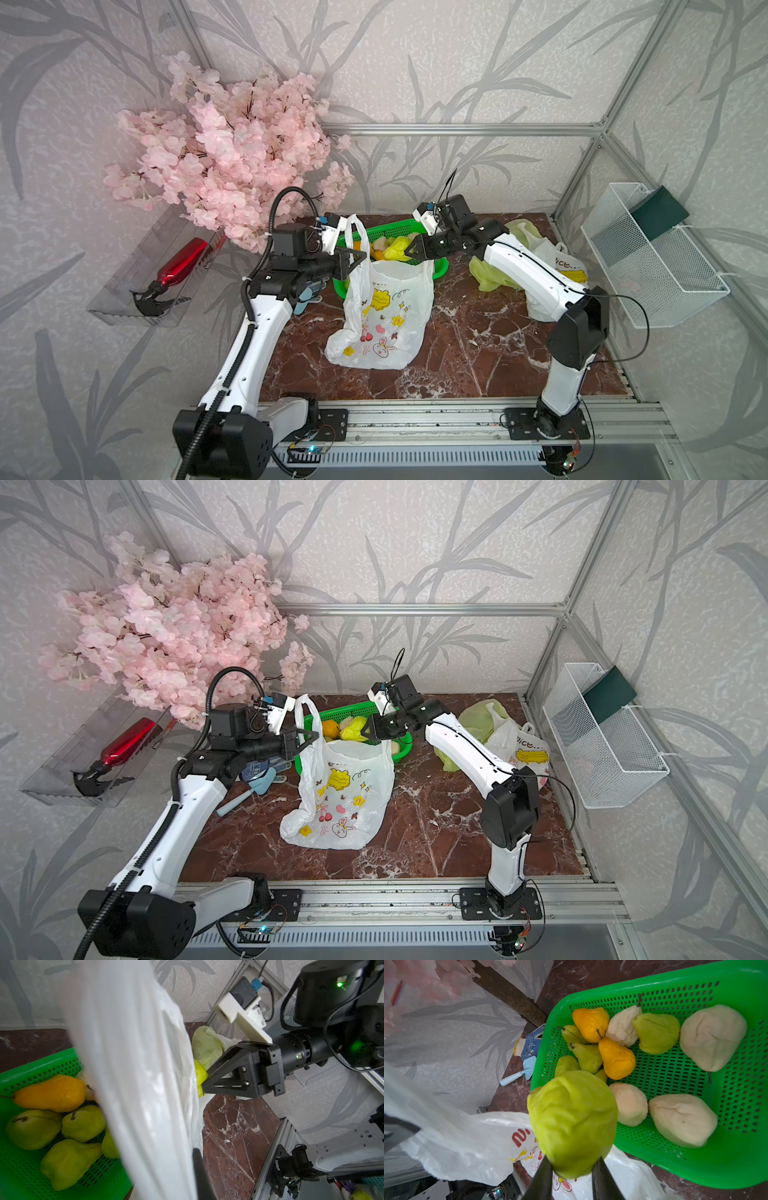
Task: Place the pears into plastic bags & tie knots
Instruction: Place the pear in the plastic bag.
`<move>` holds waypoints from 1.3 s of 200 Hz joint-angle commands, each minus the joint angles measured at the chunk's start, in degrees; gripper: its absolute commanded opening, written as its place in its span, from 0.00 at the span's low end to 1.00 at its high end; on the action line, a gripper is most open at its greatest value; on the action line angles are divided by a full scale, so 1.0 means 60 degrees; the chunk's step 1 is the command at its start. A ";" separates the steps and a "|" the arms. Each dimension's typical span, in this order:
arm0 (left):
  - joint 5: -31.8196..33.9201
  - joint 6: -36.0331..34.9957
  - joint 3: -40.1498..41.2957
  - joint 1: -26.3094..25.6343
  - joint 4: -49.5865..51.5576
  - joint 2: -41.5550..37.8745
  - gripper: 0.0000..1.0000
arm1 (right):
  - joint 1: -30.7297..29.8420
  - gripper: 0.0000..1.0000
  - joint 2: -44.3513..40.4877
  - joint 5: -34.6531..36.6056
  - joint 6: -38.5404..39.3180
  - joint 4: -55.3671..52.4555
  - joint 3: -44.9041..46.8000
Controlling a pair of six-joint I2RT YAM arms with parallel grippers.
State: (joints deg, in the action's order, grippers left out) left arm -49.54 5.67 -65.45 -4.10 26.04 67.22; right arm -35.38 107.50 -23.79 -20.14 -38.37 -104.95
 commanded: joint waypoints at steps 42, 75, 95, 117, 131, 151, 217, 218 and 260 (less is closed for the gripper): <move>0.0187 -0.0799 -0.0935 -0.0152 0.0311 0.0813 0.00 | -0.0030 0.22 -0.0610 0.0545 0.1112 -0.1020 0.0287; 0.0345 -0.0801 -0.0913 -0.0156 0.0344 0.0928 0.00 | 0.0395 0.21 -0.2135 0.1078 0.1477 -0.0926 0.0866; 0.0485 -0.0762 -0.0927 -0.0161 0.0347 0.0976 0.00 | 0.0142 0.21 -0.2512 0.0931 0.1572 -0.0994 0.0959; 0.0428 -0.0628 -0.0960 -0.0160 0.0252 0.0931 0.00 | -0.0591 0.20 -0.2326 0.0847 0.1723 -0.1267 0.0959; 0.0338 -0.0579 -0.0952 -0.0160 0.0187 0.0869 0.00 | -0.0793 0.20 -0.2016 0.0770 0.1638 -0.1153 0.1128; 0.0180 -0.0564 -0.0964 -0.0173 0.0206 0.0817 0.00 | -0.0716 0.20 -0.1467 0.1001 0.1595 -0.0893 0.1037; -0.0357 -0.0831 -0.1141 -0.0483 0.0449 0.1039 0.00 | -0.0608 0.18 0.0696 0.1449 0.1287 -0.1488 -0.0918; -0.0372 -0.0837 -0.1152 -0.0493 0.0449 0.1056 0.00 | -0.0608 0.18 0.0713 0.1477 0.1274 -0.1501 -0.0927; -0.0734 -0.1251 -0.1484 -0.0739 0.0675 0.1557 0.00 | -0.0825 0.18 0.1324 0.0862 0.1856 -0.1677 -0.1630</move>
State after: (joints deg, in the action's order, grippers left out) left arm -51.13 1.41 -71.88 -8.01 28.88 74.89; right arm -38.85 112.73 -15.66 -12.40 -45.84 -109.32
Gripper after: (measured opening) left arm 0.048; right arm 0.274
